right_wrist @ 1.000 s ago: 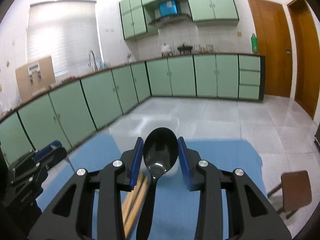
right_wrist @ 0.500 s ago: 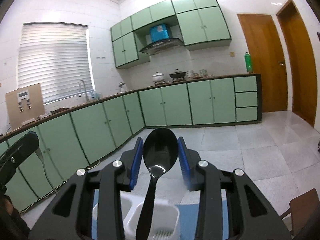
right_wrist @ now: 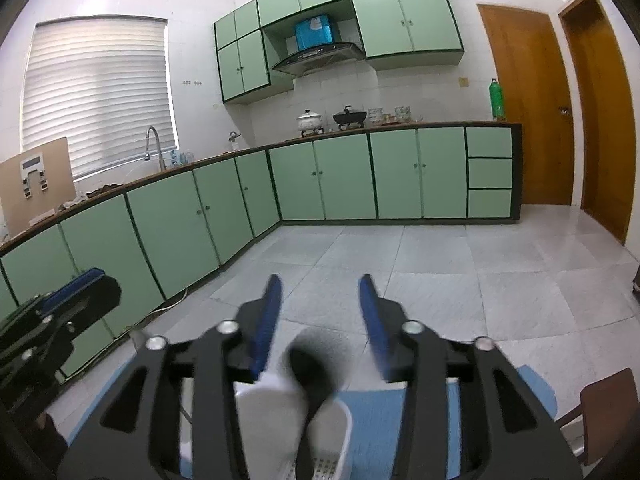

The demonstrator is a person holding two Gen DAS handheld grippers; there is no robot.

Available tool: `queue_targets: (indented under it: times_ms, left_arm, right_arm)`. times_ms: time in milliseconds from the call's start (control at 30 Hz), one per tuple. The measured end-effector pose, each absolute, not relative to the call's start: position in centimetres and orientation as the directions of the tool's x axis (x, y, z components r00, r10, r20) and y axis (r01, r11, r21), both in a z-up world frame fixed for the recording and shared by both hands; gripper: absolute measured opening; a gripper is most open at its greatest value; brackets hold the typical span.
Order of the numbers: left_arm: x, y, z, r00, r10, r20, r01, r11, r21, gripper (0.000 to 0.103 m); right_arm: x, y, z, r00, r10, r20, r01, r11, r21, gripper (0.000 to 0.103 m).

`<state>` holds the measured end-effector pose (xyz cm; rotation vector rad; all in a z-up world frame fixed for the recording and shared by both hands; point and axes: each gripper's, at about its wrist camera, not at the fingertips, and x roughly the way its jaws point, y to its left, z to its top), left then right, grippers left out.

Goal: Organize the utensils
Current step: 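Carry both spoons over the white holder and open both tools to drop them, then grasp the black chopstick with the right tool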

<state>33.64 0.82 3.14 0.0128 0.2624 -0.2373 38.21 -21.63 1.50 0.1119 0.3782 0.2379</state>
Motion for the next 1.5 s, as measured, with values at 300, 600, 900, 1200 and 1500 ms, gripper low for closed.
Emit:
queue_targets:
  times_ms: [300, 600, 900, 1200, 1500]
  left_arm:
    - [29.0, 1.5, 4.1, 0.921, -0.231, -0.313, 0.236, 0.971, -0.022, 0.055]
    - [19.9, 1.6, -2.4, 0.8, -0.231, -0.554, 0.23, 0.971, -0.072, 0.067]
    - [15.2, 1.9, -8.8, 0.683, -0.21, -0.7, 0.195, 0.976, -0.102, 0.067]
    - [13.1, 2.1, -11.0, 0.629, -0.186, -0.755, 0.158, 0.981, -0.11, 0.067]
    - [12.5, 2.0, -10.8, 0.618, -0.181, -0.765, 0.159, 0.982, -0.104, 0.067]
  right_arm:
    - [31.2, -22.8, 1.7, 0.854, 0.283, -0.438, -0.236, 0.959, 0.16, 0.086]
    - [20.7, -22.6, -4.5, 0.694, 0.323, -0.644, -0.254, 0.946, 0.2, 0.091]
    - [13.8, -20.8, -9.0, 0.595, 0.298, -0.747, -0.25, 0.951, 0.181, 0.091]
    - [11.4, -19.0, -10.8, 0.558, 0.25, -0.791, -0.289, 0.952, 0.097, 0.091]
    - [11.6, -18.6, -10.9, 0.573, 0.163, -0.803, -0.265, 0.964, 0.006, 0.091]
